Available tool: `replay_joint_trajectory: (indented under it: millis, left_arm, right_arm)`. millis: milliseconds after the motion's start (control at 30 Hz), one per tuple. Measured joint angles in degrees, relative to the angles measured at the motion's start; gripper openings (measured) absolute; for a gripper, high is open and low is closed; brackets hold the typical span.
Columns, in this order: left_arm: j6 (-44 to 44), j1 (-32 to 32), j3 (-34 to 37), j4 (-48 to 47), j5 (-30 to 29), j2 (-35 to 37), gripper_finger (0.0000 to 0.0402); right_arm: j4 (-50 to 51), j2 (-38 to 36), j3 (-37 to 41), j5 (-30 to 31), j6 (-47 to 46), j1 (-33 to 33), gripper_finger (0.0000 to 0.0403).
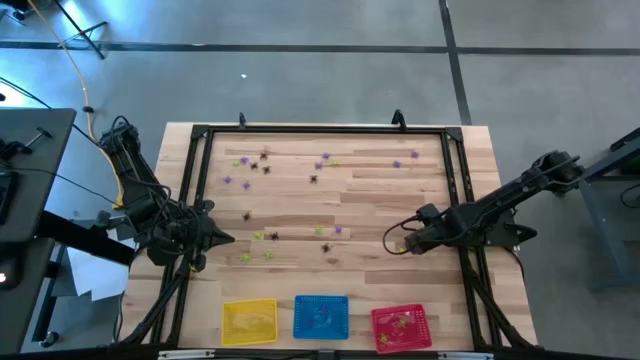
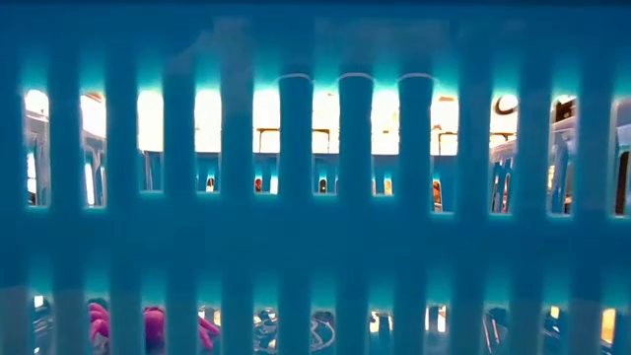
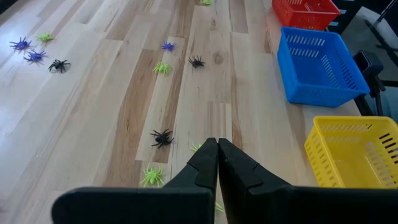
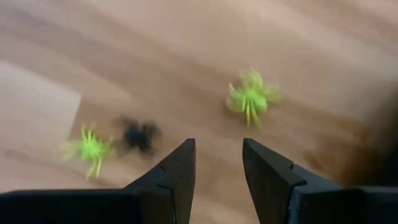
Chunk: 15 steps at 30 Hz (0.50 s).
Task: Sort Halloween decoration
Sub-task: Put the green spider toy into the red bin
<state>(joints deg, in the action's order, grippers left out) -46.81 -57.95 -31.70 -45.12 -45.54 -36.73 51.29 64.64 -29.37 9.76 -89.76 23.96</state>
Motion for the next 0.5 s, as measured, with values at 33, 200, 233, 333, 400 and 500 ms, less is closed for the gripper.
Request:
replay_joint_trajectory:
  millis: [33,200,233,333,400,500]
  left_arm:
    - [0.00,0.00,0.00,0.01,0.00,0.00,0.0000]
    - [-0.02,0.00,0.00,0.02,0.00,0.00,0.0000]
    - [-0.02,0.00,0.00,0.02,-0.02,0.00,0.0000]
    - [0.00,0.00,0.00,0.01,-0.02,0.00,0.0000]
    - [0.00,0.00,0.00,0.00,-0.02,0.00,0.0000]
    - [0.00,0.00,0.00,0.01,-0.02,-0.02,0.0000]
  right_arm:
    - [-0.35,-0.04,0.61,1.48,0.00,-0.07,0.0128]
    - [-2.55,-0.09,4.27,2.91,-0.22,-2.17,0.0131]
    - [-3.41,-0.09,5.09,3.01,-0.22,-2.70,0.0131]
    - [-5.69,-0.27,6.92,3.70,0.21,-4.11,0.0131]
    - [-6.11,-0.26,7.11,3.64,0.90,-4.83,0.0131]
    - [-6.28,-0.26,7.11,2.45,2.44,-5.60,0.0129]
